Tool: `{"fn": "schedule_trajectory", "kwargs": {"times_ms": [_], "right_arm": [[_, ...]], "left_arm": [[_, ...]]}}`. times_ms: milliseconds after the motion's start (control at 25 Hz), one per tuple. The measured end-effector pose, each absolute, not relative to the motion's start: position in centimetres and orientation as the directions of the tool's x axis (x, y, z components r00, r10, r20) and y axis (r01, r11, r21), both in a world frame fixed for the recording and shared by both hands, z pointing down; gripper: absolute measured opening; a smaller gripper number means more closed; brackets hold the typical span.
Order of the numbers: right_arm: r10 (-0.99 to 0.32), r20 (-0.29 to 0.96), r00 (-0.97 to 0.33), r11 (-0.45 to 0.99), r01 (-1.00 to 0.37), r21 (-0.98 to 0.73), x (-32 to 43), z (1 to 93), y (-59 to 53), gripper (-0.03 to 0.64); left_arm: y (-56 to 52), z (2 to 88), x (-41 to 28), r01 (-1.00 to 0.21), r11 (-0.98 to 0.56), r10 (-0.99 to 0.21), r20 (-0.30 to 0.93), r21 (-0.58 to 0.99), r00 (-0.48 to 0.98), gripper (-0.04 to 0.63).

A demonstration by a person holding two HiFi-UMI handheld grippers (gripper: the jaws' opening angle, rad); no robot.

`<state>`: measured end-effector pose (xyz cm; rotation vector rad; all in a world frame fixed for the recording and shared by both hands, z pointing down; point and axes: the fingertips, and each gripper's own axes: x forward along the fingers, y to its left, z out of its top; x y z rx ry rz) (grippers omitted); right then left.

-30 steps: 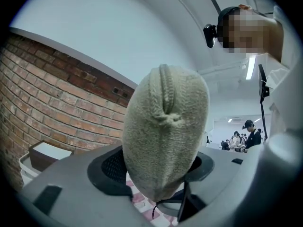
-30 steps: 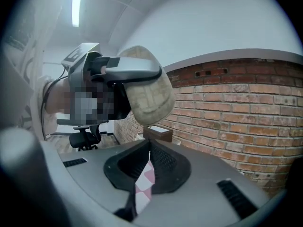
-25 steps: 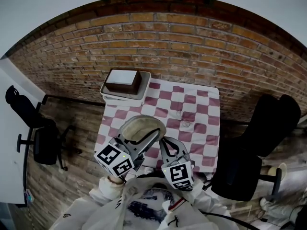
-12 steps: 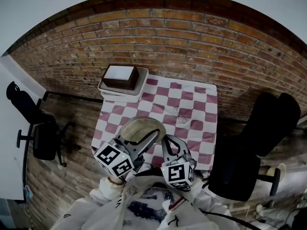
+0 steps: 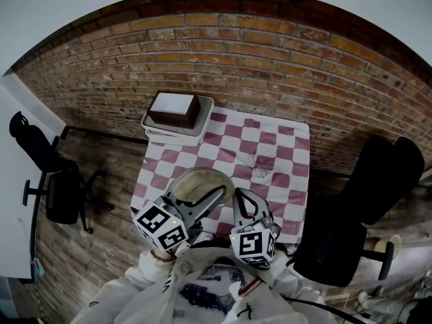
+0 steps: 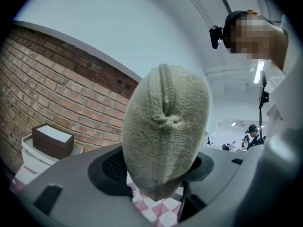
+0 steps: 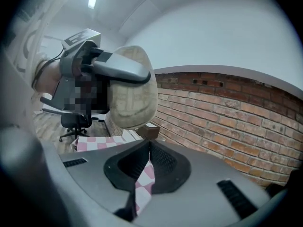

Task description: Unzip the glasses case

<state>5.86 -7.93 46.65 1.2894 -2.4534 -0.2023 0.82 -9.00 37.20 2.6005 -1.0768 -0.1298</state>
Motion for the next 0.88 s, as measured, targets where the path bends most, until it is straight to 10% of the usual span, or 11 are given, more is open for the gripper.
{"fn": "schedule_trajectory", "kwargs": {"times_ms": [880], "right_arm": [[-0.894,0.246,-0.374,0.448,-0.750,0.487,-0.4,45.1,-10.6,0.017]], "left_arm": [[-10.7,38.3,-6.2,-0.557,-0.759,-0.582,0.034,0.337,0.813,0.290]]}}
